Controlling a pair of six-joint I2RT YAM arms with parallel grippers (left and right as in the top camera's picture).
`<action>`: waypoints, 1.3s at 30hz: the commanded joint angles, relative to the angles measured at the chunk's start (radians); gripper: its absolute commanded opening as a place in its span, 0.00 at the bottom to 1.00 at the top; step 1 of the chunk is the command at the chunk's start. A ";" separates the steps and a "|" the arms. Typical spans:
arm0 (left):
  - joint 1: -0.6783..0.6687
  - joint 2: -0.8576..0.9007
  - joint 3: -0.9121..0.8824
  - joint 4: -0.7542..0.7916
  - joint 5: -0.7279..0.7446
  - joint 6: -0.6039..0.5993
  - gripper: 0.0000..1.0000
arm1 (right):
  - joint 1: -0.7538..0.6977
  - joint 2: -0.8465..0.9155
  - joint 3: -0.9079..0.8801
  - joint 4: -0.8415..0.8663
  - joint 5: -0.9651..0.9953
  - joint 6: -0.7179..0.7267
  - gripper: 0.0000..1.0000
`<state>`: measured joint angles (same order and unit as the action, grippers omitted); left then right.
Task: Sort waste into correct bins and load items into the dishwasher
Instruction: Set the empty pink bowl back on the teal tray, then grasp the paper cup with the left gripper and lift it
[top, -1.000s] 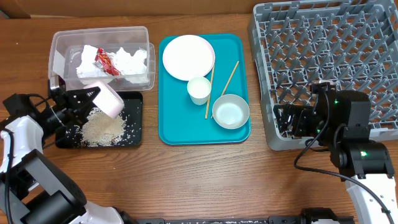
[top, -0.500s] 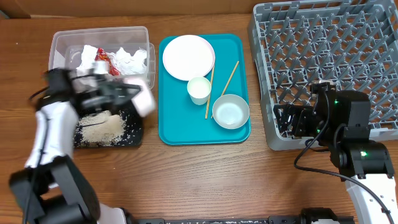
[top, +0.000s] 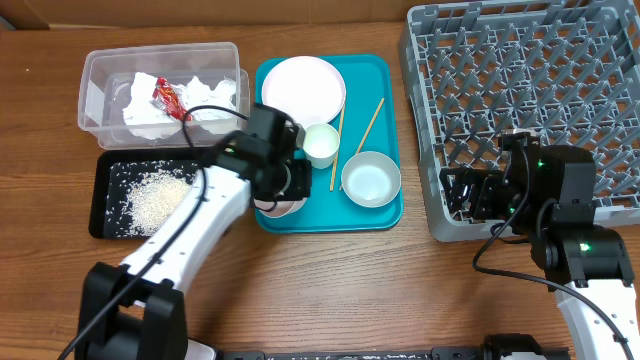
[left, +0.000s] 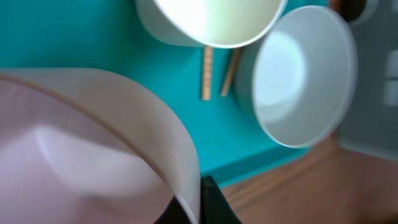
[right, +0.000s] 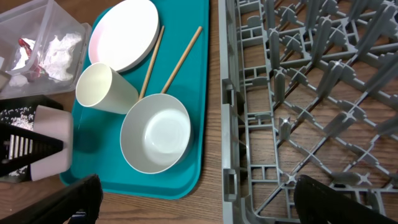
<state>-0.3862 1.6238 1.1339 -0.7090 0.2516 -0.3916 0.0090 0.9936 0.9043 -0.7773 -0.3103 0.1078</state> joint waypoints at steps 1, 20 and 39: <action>-0.050 0.032 0.008 0.009 -0.235 -0.051 0.08 | 0.005 -0.003 0.026 0.008 -0.006 -0.004 1.00; -0.060 0.036 0.176 -0.117 -0.229 0.160 0.55 | 0.005 -0.003 0.026 0.008 -0.007 -0.004 1.00; -0.064 0.322 0.745 -0.568 -0.210 0.364 0.75 | 0.005 -0.003 0.026 0.012 -0.025 -0.004 1.00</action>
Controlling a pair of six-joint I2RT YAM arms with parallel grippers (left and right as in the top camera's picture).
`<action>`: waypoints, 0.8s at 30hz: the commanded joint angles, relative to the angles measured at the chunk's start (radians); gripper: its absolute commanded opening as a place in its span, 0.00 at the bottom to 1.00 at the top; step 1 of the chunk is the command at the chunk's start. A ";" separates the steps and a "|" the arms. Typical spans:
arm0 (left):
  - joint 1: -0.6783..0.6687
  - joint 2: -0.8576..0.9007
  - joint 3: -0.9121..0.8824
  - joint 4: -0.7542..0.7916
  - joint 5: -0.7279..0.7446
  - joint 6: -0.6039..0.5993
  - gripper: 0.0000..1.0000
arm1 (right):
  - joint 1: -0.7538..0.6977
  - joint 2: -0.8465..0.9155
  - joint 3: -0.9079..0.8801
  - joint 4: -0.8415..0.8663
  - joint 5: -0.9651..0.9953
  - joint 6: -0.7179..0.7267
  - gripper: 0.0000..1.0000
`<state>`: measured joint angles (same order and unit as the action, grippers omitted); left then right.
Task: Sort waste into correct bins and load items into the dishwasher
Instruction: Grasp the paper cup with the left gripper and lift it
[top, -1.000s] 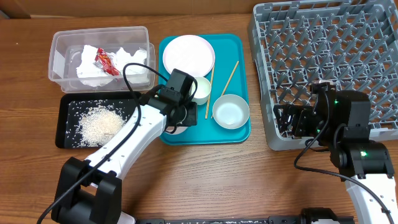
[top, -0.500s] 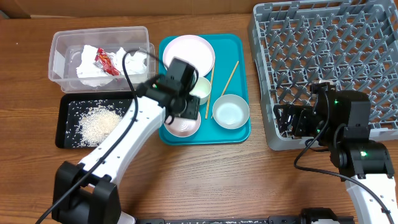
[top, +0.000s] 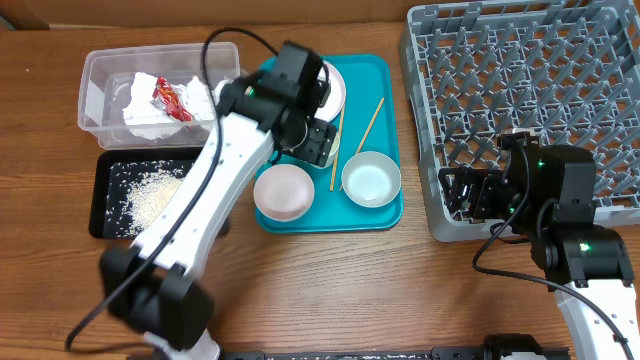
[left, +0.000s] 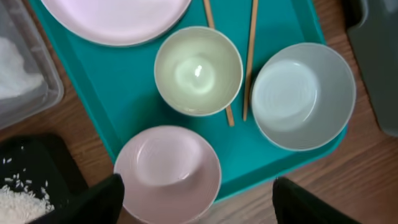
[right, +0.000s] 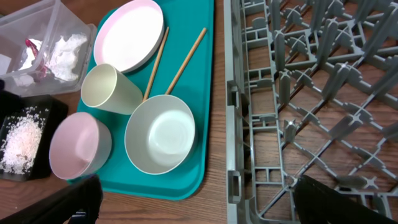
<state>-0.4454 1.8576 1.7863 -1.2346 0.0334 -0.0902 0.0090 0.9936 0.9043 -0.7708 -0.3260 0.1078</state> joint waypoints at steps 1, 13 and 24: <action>-0.008 0.120 0.131 -0.072 0.002 0.061 0.73 | 0.005 -0.003 0.026 0.005 -0.010 -0.004 1.00; -0.007 0.177 0.204 -0.042 -0.019 -0.001 0.76 | 0.005 -0.003 0.026 0.008 -0.072 -0.004 1.00; 0.055 0.300 0.203 0.016 -0.001 -0.050 0.73 | 0.005 -0.003 0.026 0.010 -0.072 -0.004 1.00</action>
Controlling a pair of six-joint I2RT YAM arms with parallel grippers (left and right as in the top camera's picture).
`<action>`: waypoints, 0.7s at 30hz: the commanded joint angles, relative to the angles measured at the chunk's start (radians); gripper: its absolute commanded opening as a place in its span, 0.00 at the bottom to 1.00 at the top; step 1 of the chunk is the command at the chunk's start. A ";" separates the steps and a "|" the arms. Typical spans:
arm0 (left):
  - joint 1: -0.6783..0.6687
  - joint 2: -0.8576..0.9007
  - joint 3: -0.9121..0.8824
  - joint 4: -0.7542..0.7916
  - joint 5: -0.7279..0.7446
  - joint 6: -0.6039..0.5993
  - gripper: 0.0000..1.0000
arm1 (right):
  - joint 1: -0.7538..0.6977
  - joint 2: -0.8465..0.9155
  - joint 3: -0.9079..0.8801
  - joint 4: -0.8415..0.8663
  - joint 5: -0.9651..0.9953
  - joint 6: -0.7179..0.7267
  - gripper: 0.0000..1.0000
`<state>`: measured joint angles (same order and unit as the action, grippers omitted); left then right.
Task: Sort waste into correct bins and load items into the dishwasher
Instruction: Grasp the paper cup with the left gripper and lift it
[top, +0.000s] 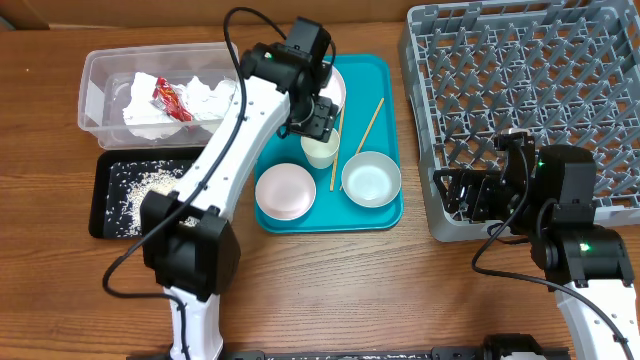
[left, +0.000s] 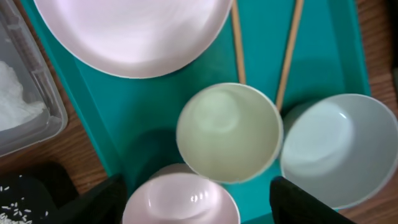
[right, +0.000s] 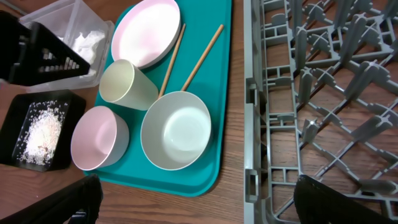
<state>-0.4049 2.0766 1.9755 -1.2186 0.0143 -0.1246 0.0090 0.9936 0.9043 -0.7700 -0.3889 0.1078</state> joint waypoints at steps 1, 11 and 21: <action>0.014 0.109 0.014 0.005 0.034 0.013 0.70 | 0.005 -0.003 0.026 0.009 -0.009 -0.004 1.00; 0.013 0.218 0.014 0.031 0.035 0.031 0.20 | 0.005 -0.003 0.026 0.004 -0.009 -0.004 1.00; 0.042 0.218 0.193 -0.089 0.073 0.016 0.04 | 0.005 -0.003 0.026 0.023 -0.031 0.002 1.00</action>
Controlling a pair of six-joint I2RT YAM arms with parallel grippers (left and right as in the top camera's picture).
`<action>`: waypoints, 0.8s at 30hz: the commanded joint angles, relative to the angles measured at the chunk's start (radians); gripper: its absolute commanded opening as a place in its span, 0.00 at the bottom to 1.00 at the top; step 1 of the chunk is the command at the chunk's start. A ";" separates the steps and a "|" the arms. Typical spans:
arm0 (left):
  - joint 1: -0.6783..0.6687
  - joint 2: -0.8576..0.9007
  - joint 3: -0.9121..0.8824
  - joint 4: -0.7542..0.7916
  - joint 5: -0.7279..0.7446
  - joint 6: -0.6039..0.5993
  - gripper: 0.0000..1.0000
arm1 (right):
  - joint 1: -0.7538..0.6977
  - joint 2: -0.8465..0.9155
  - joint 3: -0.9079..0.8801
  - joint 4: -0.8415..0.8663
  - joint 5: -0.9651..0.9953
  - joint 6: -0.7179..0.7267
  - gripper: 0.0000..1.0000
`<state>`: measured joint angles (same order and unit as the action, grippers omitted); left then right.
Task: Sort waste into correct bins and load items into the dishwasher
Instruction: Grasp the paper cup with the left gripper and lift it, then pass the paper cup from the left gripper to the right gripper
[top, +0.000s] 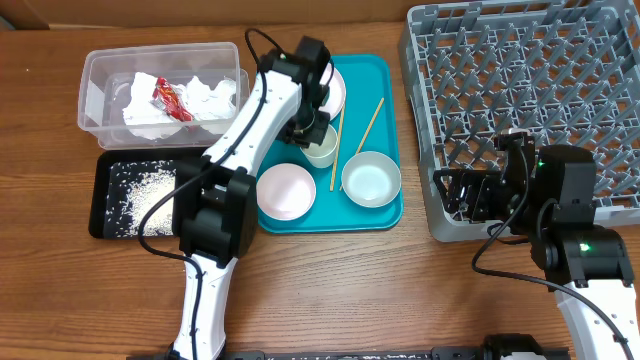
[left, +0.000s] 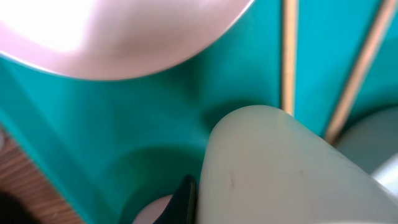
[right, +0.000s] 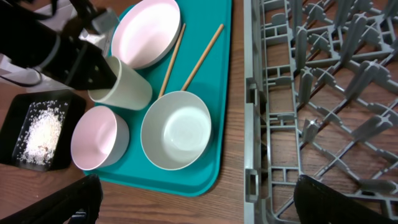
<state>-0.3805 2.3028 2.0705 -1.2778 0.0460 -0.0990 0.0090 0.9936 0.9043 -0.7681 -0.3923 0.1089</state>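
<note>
A cream cup (top: 321, 150) stands on the teal tray (top: 385, 80) between a pink plate (top: 338, 88) and a pink bowl (top: 284, 190). My left gripper (top: 315, 130) is down on the cup. In the left wrist view the cup (left: 280, 168) fills the frame and one black finger (left: 186, 199) presses its wall; the other finger is hidden. A pale bowl (top: 370, 178) and two chopsticks (top: 372, 122) also lie on the tray. My right gripper (right: 199, 205) hangs open at the front left corner of the grey dish rack (top: 520, 90).
A clear bin (top: 160, 85) with crumpled tissue and a red wrapper sits at the far left. In front of it is a black tray (top: 140, 192) with spilled rice. The rack's upright pegs cover the right side.
My left gripper was open above the cup; now it is low on the cup, its fingers drawn in, with one against the wall. The right arm has not moved.
My left gripper was shut on the pink bowl's wall at the tray's front left. Then the bowl sat on the tray and the gripper was open above it. It was then over the cream cup, and now it grips that cup.
</note>
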 joint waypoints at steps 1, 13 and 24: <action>0.022 -0.009 0.130 -0.055 0.066 -0.009 0.04 | 0.005 -0.003 0.026 0.040 -0.055 0.013 1.00; 0.121 -0.010 0.336 -0.413 0.880 0.416 0.04 | 0.005 0.137 0.026 0.409 -0.579 0.168 1.00; 0.129 -0.010 0.335 -0.412 1.217 0.421 0.04 | 0.072 0.241 0.026 0.612 -0.727 0.245 0.95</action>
<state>-0.2283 2.3024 2.3917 -1.6871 1.1118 0.2886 0.0505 1.2366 0.9108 -0.1818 -1.0634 0.3298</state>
